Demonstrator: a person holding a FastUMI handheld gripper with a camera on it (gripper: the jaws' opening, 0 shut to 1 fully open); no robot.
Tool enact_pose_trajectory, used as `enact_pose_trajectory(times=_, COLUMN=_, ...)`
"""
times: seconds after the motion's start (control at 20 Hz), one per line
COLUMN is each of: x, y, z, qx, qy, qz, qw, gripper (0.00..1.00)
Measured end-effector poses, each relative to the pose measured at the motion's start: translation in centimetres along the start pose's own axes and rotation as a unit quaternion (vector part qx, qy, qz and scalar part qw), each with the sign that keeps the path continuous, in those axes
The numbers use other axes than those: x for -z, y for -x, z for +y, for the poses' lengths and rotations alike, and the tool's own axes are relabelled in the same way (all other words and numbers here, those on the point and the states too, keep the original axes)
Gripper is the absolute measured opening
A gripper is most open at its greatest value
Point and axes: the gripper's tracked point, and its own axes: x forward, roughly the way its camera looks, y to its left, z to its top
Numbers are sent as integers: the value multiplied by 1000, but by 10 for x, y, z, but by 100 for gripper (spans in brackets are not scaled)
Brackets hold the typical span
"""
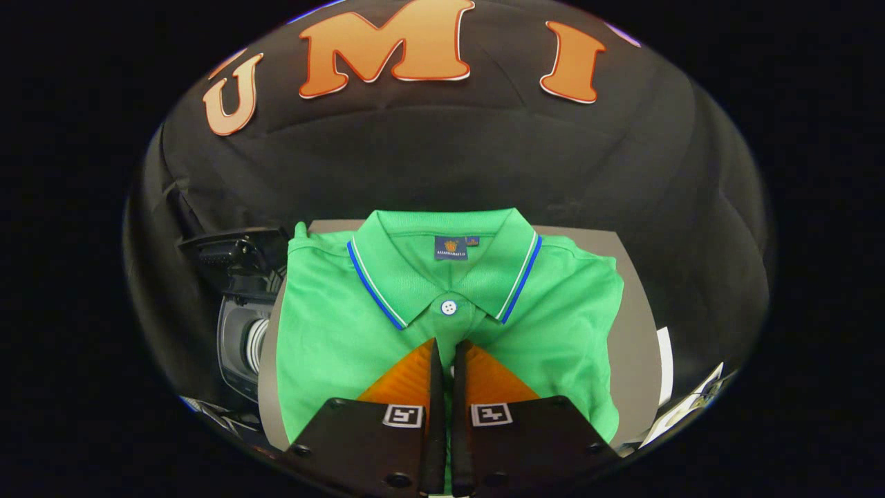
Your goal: Put the clothes into the washing machine and then close the washing machine lid.
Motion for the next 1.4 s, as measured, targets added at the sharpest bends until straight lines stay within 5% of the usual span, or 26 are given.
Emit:
enact_pose_trajectory(times=0.75, x=-35, y=37, z=-1, qx=-69, qy=-72, qz=-132, qw=986, gripper=11)
enact_pose_trajectory(times=1.4, x=-92, y=100, z=19, qx=-48, qy=-84, qz=-249, qw=964, gripper=11)
